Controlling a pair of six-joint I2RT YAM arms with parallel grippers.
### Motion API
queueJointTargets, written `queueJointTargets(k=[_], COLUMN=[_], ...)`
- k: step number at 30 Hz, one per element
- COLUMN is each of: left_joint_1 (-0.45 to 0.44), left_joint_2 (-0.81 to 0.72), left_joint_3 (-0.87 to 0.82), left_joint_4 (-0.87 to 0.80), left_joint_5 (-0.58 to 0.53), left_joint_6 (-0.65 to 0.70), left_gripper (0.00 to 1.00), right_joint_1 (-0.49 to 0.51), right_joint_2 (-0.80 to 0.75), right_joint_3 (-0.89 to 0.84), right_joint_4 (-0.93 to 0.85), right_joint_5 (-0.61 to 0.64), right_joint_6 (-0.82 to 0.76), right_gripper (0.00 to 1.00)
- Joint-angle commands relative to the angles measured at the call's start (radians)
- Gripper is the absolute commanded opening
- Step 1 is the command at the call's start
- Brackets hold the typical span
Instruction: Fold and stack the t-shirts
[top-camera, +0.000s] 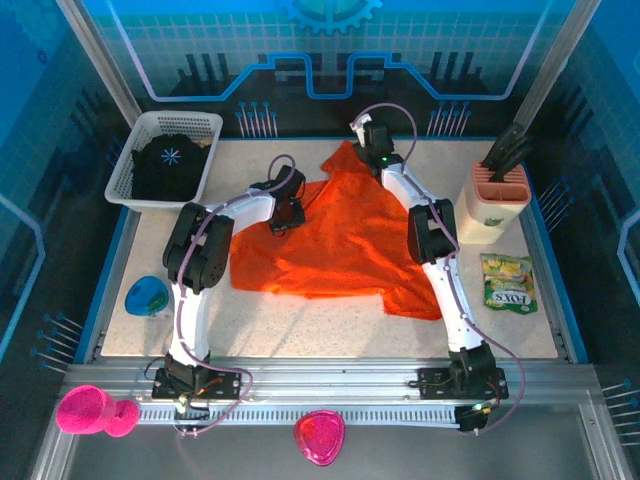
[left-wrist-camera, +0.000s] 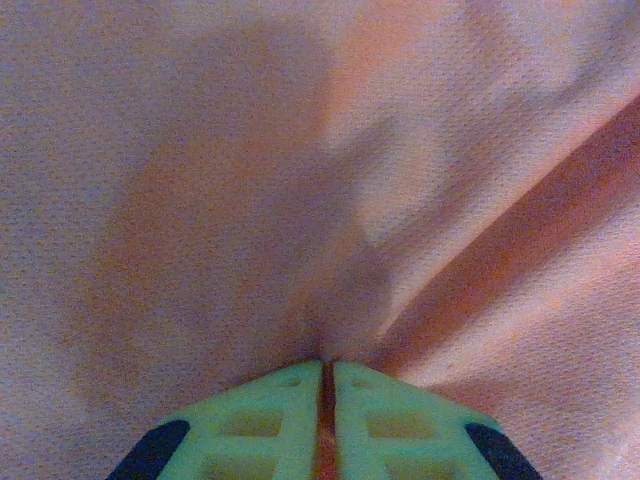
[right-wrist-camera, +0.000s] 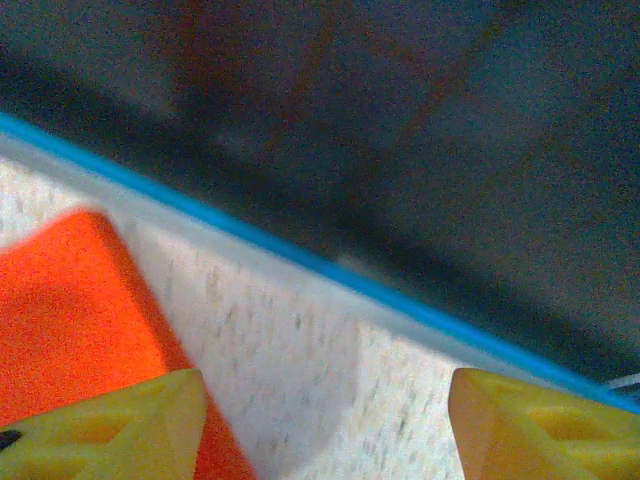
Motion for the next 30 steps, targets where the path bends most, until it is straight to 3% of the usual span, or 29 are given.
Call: queueJointTargets(k=[1,5,9,11,15,17,24,30], left_joint_1=[-0.015,-0.042,-0.075,-0.093,-0.118,-0.126,-0.127,-0.124], left_joint_2=[-0.013,-0.079,-0.141,-0.170,-0.232,-0.264,-0.328,-0.316], left_joint_3=[-0.026,-0.017,-0.010,-0.010,-0.016,-0.027,-0.095,-0.137], left_joint_4=[-0.125,-0.152,-0.158,-0.159,-0.166,-0.169,-0.209,-0.214], left_joint_5=[-0.038,-0.083,-0.105,-0.116,-0.122,-0.135,-0.211,-0.228], left_joint_6=[0.017,0.027,0.036,0.041,0.056,0.059,0.031,0.009], left_gripper=[0.12,0.13,0.21,0.27,0.42,0.46,0.54,0.55], right_joint_1=[-0.035,-0.039,-0.051,-0.062,-0.082,-0.080,-0.081,-0.091], right_joint_2=[-0.215,-0.419,-0.579,-0.608,-0.596,-0.573,-0.504,-0.352], right_joint_3=[-0.103,-0.308,-0.471,-0.522,-0.582,-0.575,-0.553,-0.422], right_joint_4=[-0.037,-0.142,-0.344,-0.442,-0.535,-0.564,-0.624,-0.708], right_joint_5=[-0.006,-0.006,-0.055,-0.124,-0.273,-0.309,-0.290,-0.270], right_joint_6=[0.115,0.216,0.384,0.456,0.522,0.524,0.532,0.583], right_gripper=[0.66,0.62,0.54,0.44,0.11,0.00,0.00,0.00])
